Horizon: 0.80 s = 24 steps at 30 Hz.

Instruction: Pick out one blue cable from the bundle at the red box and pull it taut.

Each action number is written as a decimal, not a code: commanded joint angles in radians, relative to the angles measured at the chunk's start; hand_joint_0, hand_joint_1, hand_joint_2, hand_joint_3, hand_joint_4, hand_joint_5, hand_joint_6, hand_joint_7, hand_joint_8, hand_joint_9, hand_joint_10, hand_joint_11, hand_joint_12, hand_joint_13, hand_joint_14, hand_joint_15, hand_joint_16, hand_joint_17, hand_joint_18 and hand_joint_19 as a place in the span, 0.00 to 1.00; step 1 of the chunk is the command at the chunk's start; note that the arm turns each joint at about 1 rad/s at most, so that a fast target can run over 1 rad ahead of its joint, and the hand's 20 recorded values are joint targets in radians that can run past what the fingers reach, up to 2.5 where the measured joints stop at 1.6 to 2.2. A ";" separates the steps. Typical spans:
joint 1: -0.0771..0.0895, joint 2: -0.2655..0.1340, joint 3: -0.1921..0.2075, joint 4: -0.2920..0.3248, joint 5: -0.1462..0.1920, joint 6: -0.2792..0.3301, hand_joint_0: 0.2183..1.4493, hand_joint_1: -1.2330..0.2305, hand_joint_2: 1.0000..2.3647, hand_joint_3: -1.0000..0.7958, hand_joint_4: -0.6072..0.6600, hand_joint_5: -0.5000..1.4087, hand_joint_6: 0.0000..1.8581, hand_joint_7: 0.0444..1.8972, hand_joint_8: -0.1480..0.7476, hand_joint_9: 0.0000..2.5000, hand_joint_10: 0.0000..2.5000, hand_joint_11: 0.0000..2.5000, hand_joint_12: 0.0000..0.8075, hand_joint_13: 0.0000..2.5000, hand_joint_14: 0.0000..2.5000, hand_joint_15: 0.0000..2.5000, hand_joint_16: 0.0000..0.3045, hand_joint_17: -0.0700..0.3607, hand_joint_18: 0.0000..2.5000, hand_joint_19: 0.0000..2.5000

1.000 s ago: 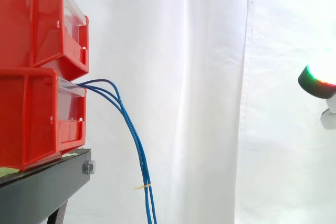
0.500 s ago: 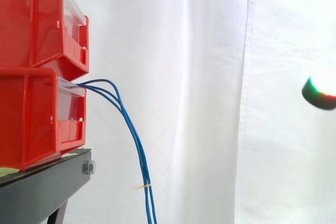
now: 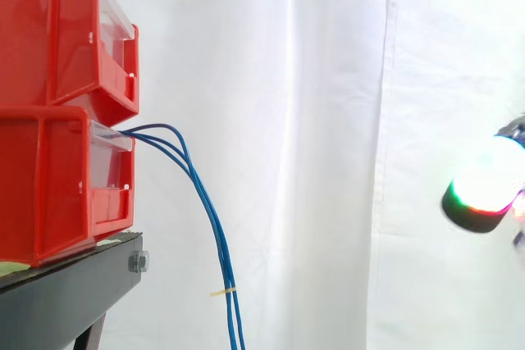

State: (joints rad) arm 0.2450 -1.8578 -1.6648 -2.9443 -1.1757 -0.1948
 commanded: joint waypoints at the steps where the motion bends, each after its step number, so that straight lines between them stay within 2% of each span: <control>1: -0.006 -0.046 0.019 0.056 0.019 0.037 0.27 0.41 0.00 0.31 0.56 0.16 0.27 0.31 0.41 0.28 0.00 0.02 0.42 0.21 0.00 0.06 0.15 0.41 0.15 0.13; 4: -0.007 -0.047 0.019 0.083 0.054 0.029 0.25 0.43 0.00 0.29 0.54 0.17 0.27 0.31 0.40 0.28 0.00 0.01 0.42 0.21 0.00 0.06 0.16 0.41 0.15 0.14; 6: -0.009 -0.064 0.019 0.119 0.084 0.008 0.24 0.44 0.00 0.28 0.54 0.17 0.27 0.31 0.40 0.28 0.00 0.02 0.43 0.21 0.00 0.05 0.16 0.41 0.15 0.14; 8: -0.015 -0.093 0.020 0.146 0.094 0.008 0.23 0.47 0.00 0.28 0.54 0.17 0.27 0.31 0.40 0.29 0.00 0.01 0.43 0.22 0.00 0.06 0.16 0.42 0.16 0.14; 12: -0.019 -0.109 0.022 0.176 0.097 0.015 0.22 0.48 0.00 0.28 0.56 0.17 0.27 0.31 0.41 0.30 0.00 0.01 0.44 0.22 0.00 0.06 0.16 0.42 0.16 0.14; 14: -0.019 -0.129 0.030 0.197 0.120 -0.005 0.22 0.48 0.00 0.28 0.56 0.17 0.27 0.31 0.41 0.30 0.00 0.01 0.44 0.22 0.00 0.06 0.16 0.42 0.17 0.14; 18: -0.019 -0.141 0.037 0.229 0.133 -0.032 0.22 0.48 0.00 0.28 0.57 0.17 0.27 0.31 0.42 0.30 0.00 0.01 0.44 0.23 0.00 0.06 0.16 0.42 0.17 0.14; 21: -0.024 -0.207 0.092 0.238 0.139 -0.037 0.23 0.48 0.00 0.28 0.57 0.18 0.27 0.31 0.42 0.31 0.00 0.01 0.44 0.23 0.00 0.06 0.16 0.42 0.17 0.15; 22: -0.030 -0.239 0.129 0.235 0.133 -0.021 0.23 0.48 0.00 0.28 0.57 0.18 0.27 0.31 0.42 0.31 0.00 0.02 0.44 0.23 0.00 0.06 0.16 0.42 0.18 0.15; 24: -0.033 -0.265 0.162 0.228 0.133 -0.003 0.23 0.47 0.00 0.28 0.57 0.18 0.27 0.31 0.42 0.31 0.00 0.02 0.44 0.23 0.00 0.06 0.16 0.42 0.18 0.15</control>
State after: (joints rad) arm 0.2178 -2.0735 -1.5571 -2.7134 -1.0422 -0.2161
